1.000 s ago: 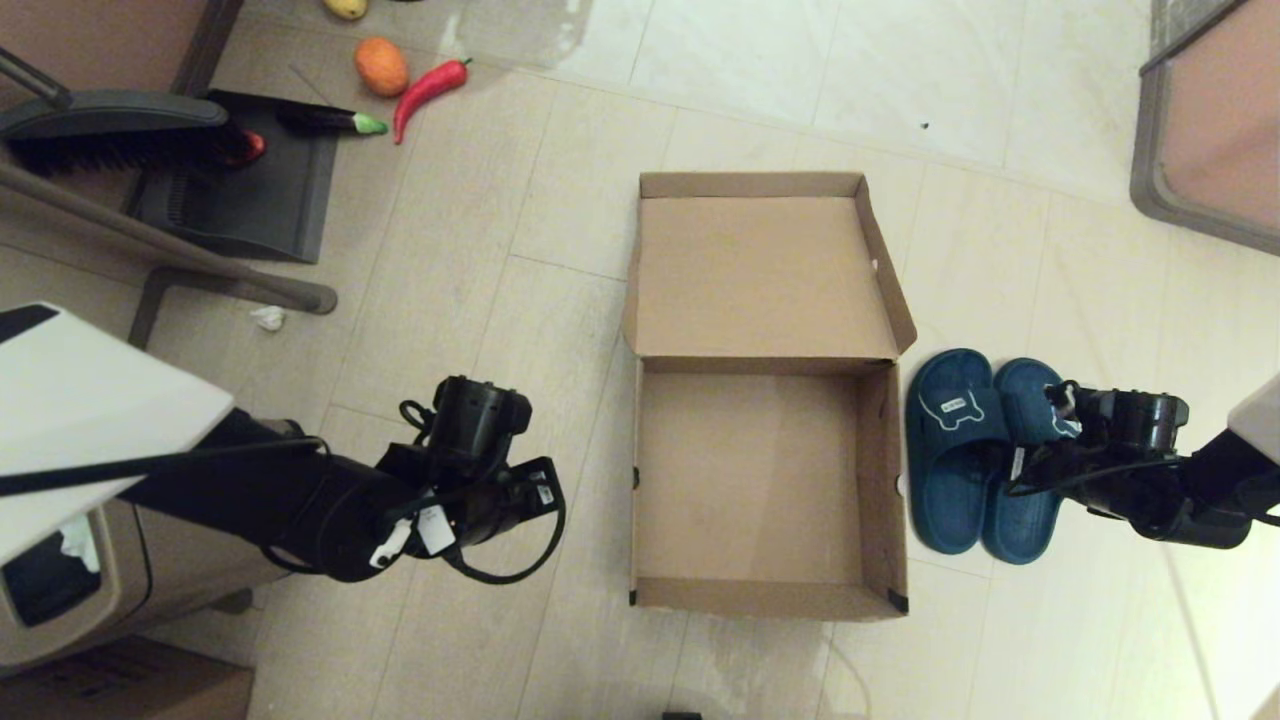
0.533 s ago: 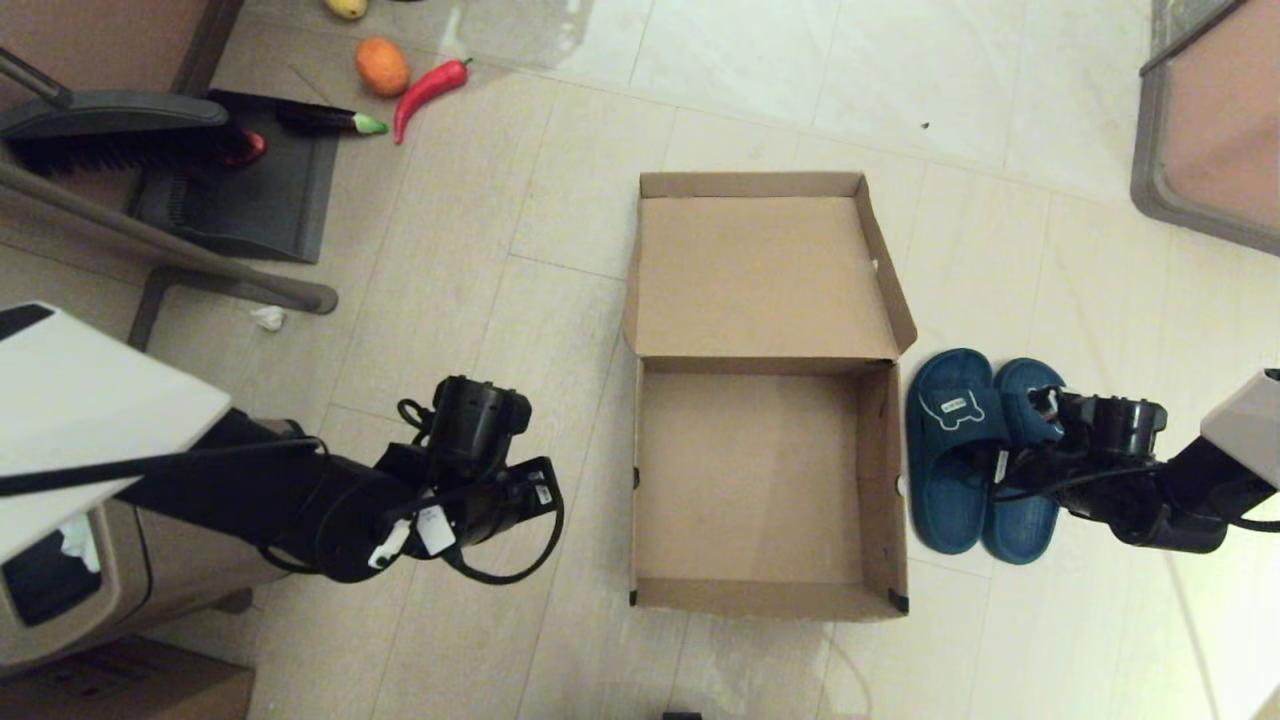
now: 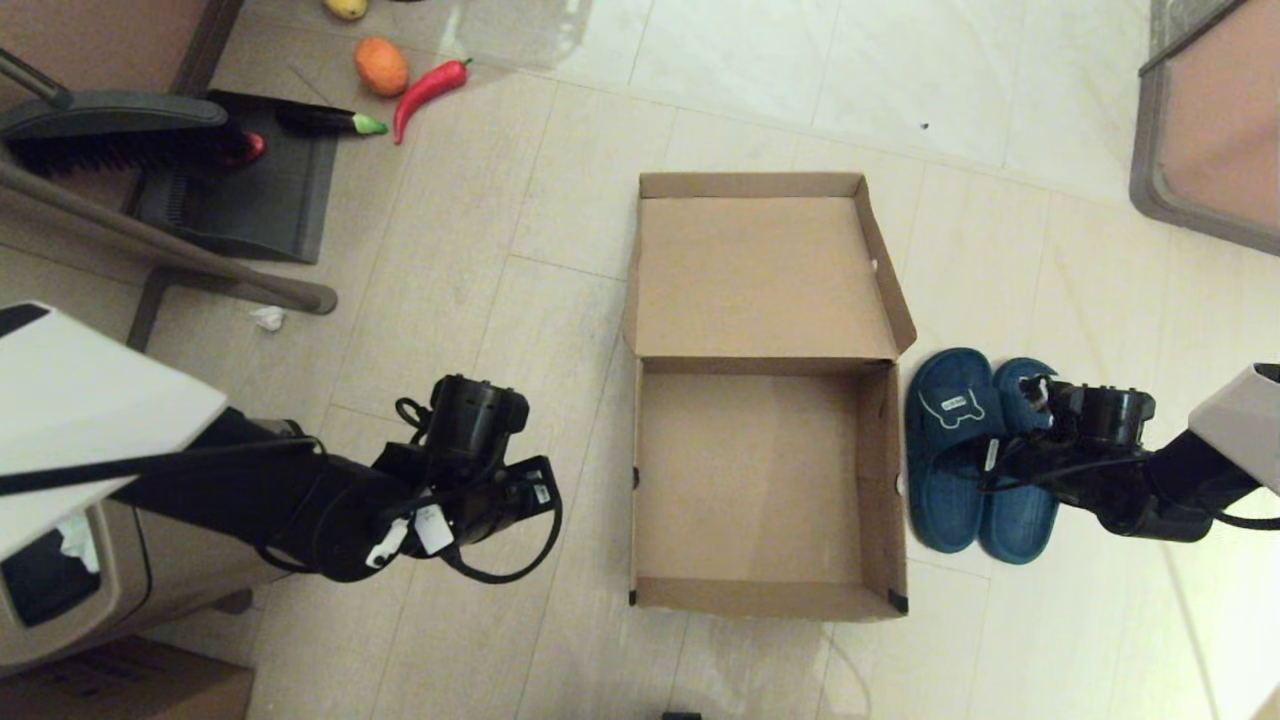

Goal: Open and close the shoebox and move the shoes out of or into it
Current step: Put the shoes into the shoe box

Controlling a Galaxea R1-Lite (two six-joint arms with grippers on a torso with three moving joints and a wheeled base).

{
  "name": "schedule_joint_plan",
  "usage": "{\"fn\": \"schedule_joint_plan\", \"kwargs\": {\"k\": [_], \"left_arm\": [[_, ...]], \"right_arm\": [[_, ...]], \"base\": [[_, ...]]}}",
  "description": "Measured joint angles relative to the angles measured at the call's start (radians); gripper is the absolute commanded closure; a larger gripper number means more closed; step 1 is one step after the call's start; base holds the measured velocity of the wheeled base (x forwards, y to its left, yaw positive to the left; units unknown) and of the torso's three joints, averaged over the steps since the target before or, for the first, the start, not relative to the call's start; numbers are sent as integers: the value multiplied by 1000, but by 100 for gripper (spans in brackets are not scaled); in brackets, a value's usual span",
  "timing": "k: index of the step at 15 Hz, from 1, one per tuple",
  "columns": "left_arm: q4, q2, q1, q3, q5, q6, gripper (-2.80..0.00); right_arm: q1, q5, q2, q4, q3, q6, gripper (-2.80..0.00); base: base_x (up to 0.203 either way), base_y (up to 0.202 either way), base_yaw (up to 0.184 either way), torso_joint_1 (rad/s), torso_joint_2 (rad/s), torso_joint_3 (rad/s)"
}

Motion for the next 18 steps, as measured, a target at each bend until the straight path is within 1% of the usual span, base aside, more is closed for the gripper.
{"fn": "schedule_joint_plan", "kwargs": {"k": [5,8,11,15,18], "left_arm": [[0,-1,3,0,0,0,0],[0,-1,3,0,-1,1,0],[1,-1,4,-4,-1,1,0],[1,-8,11,-7,-3,1,0],[1,-10,31,-6,-1,1,0]], "right_arm": [[4,-2,12,1,-43,2,0],[5,2,-10,-6,-12,3,0],[5,9,-95,1,116,2,0],[4,12,-285,22,308,2,0],[7,31,-487,148,383,2,0]], "base": [[0,0,0,0,0,0],[0,0,0,0,0,0],[0,0,0,0,0,0],[0,0,0,0,0,0],[0,0,0,0,0,0]]}}
